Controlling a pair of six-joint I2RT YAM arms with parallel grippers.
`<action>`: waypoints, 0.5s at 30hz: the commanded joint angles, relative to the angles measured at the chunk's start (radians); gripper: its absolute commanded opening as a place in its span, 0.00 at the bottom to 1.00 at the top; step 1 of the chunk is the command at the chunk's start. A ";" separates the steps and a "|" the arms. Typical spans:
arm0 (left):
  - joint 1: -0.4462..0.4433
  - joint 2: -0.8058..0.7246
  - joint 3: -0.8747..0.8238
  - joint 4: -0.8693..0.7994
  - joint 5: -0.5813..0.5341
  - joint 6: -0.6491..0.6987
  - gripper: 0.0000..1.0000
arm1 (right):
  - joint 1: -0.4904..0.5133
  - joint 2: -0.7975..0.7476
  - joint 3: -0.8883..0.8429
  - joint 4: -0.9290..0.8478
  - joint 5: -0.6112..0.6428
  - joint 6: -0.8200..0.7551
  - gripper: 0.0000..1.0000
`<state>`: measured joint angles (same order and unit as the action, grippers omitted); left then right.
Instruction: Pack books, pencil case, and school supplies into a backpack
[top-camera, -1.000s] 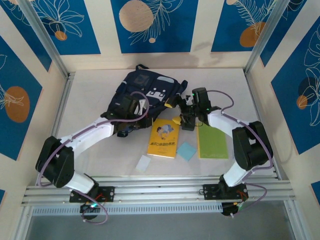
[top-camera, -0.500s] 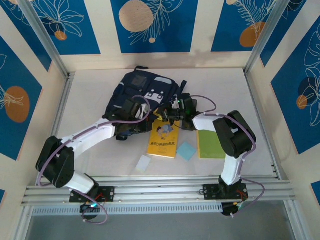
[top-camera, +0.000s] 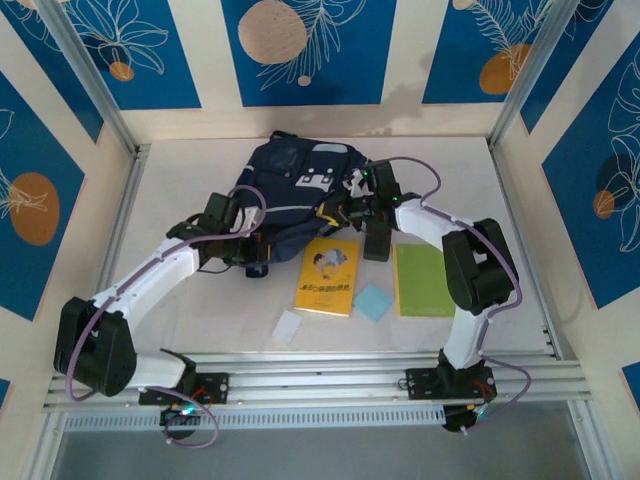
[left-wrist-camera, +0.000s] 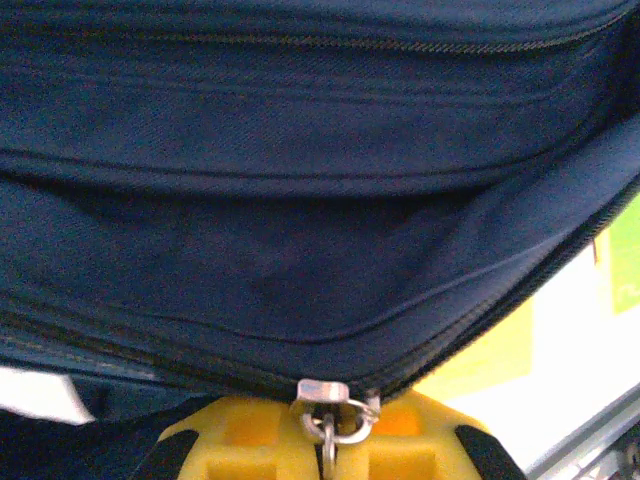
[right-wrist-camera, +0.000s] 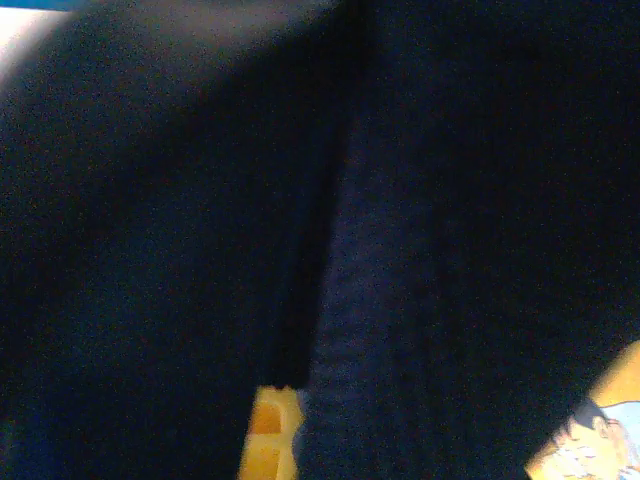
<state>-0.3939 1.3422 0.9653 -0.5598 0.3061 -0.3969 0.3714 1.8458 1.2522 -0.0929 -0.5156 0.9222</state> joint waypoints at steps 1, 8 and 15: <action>0.059 -0.062 -0.039 -0.139 -0.094 -0.009 0.00 | -0.115 0.034 0.092 -0.105 0.070 -0.132 0.00; -0.051 -0.091 -0.009 -0.088 0.038 -0.125 0.00 | -0.114 0.181 0.361 -0.244 0.088 -0.140 0.03; -0.165 0.067 0.054 0.195 0.071 -0.302 0.00 | -0.077 0.074 0.247 -0.225 0.052 -0.035 0.71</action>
<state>-0.5346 1.3575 0.9623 -0.4820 0.3470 -0.6033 0.2989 2.0121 1.5616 -0.3252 -0.4911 0.8505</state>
